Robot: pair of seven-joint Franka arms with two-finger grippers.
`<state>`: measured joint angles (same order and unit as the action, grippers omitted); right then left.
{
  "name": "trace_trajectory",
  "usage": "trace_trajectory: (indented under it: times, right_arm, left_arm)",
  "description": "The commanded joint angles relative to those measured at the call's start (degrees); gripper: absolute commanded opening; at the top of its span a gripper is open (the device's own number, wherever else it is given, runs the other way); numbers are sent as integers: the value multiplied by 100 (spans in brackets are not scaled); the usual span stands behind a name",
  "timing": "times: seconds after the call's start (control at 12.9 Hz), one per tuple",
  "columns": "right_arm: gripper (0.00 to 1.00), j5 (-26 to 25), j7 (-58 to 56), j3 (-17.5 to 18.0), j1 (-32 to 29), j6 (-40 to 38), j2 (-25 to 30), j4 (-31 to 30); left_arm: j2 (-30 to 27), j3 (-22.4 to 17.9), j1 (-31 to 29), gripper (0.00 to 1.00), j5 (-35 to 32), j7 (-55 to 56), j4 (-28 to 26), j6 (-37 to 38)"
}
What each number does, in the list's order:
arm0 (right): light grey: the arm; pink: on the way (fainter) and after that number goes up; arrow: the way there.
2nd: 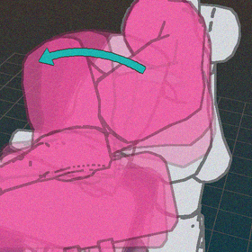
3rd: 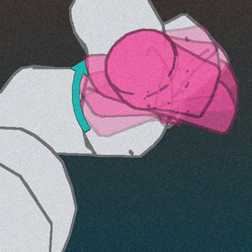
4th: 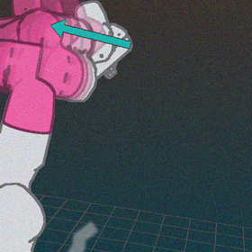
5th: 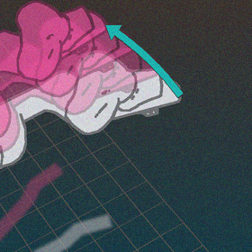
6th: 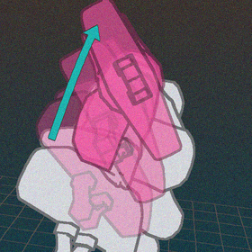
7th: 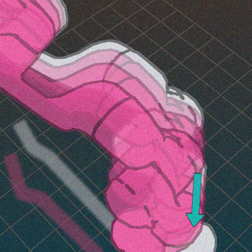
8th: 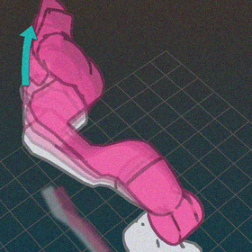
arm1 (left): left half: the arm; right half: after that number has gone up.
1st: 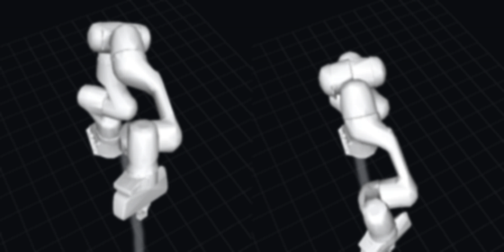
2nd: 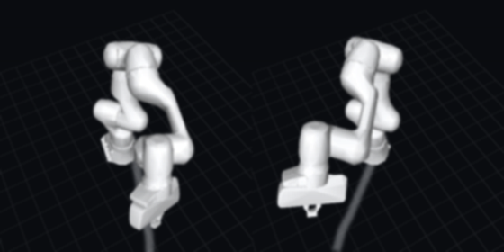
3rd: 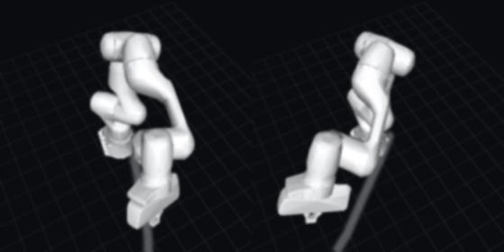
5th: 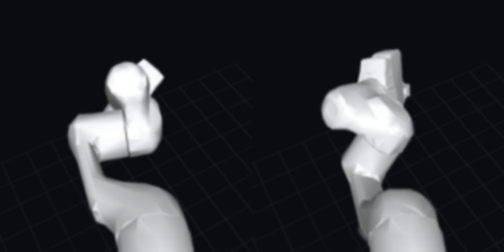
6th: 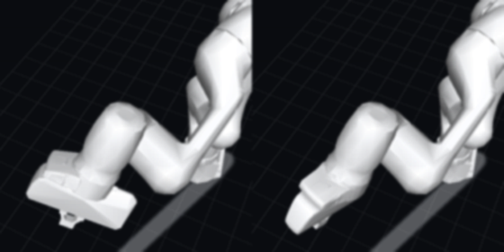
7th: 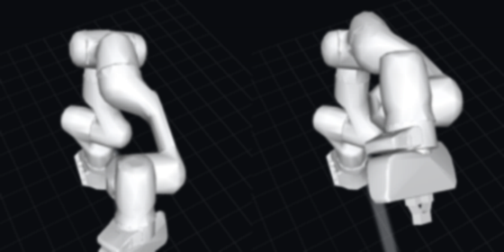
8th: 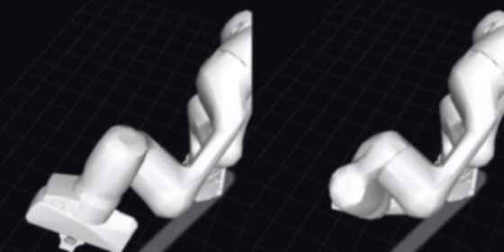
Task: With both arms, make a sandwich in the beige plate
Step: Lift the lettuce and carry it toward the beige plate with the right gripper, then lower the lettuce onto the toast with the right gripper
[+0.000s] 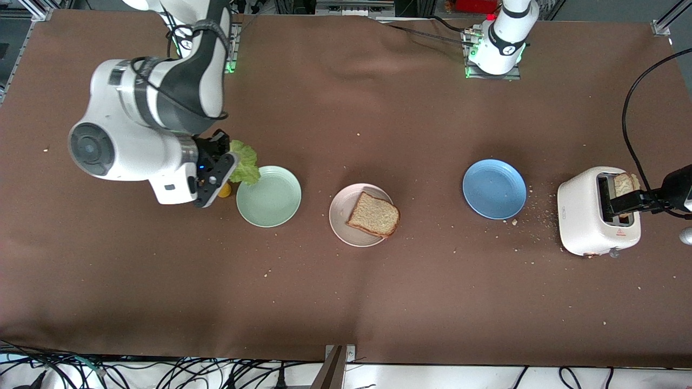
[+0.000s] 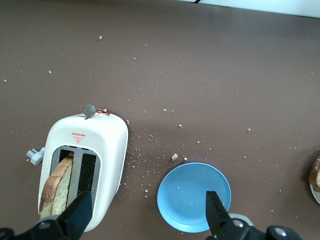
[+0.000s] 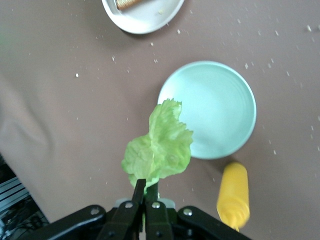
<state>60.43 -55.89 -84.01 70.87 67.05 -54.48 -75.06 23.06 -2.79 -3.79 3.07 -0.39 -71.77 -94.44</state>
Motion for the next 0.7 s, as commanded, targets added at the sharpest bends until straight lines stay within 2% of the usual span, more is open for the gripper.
trace_trajectory:
  times: [0.0, 0.08, 0.31, 0.46, 0.62]
  right_arm:
    - [0, 100, 140, 513, 269, 858, -36, -18]
    - [0, 109, 148, 830, 260, 1262, -36, 69]
    - [0, 653, 359, 1779, 190, 2659, -45, 255]
    - [0, 654, 325, 2246, 190, 3556, -62, 255]
    - [0, 671, 193, 2904, 67, 4235, -62, 264]
  left_arm:
    - [32, 41, -34, 100, -122, -5, 102, 14]
    - [32, 41, -34, 100, -122, -5, 102, 14]
    - [32, 41, -34, 100, -122, -5, 102, 14]
    - [32, 41, -34, 100, -131, -13, 102, 14]
    - [41, 41, -34, 100, -131, -13, 102, 14]
